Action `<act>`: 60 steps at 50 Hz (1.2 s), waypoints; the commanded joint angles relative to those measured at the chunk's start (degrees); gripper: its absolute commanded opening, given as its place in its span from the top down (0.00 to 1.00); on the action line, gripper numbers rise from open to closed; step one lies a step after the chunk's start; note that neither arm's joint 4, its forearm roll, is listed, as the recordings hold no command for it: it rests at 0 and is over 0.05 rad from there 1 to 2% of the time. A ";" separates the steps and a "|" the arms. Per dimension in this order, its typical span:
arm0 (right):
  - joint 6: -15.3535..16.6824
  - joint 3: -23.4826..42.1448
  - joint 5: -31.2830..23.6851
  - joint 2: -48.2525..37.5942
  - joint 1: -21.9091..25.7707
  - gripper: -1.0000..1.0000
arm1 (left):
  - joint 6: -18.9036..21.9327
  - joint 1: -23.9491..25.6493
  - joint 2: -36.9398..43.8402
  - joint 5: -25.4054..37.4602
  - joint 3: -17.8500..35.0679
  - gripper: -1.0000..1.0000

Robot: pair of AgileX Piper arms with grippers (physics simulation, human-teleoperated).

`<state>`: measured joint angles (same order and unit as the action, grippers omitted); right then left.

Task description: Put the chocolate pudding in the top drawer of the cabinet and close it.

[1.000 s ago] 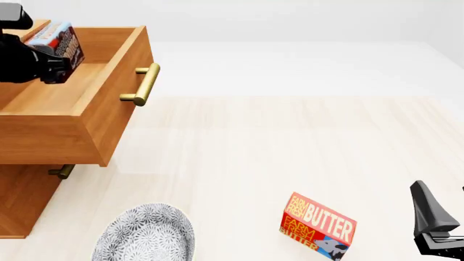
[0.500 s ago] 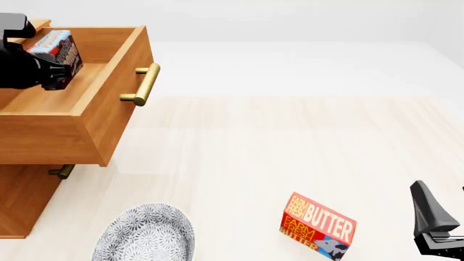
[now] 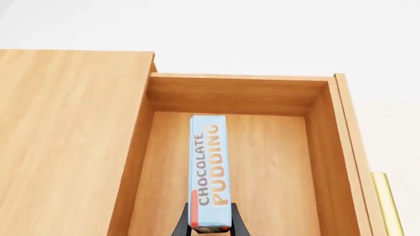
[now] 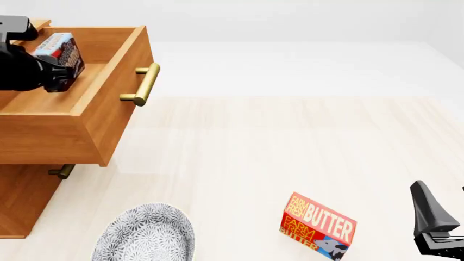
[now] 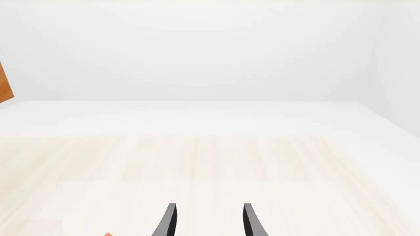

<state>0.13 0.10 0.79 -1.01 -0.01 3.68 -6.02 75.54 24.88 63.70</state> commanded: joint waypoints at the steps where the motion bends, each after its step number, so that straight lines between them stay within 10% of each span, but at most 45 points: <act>1: 0.00 0.00 0.00 0.00 0.00 0.00 | 0.01 0.73 -0.04 0.20 0.05 0.00; 60: 0.00 0.00 0.00 0.00 0.00 0.00 | -2.16 8.76 -8.99 9.53 7.61 0.00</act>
<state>0.13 0.10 0.79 -1.01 -0.01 1.43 0.74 68.49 31.83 68.89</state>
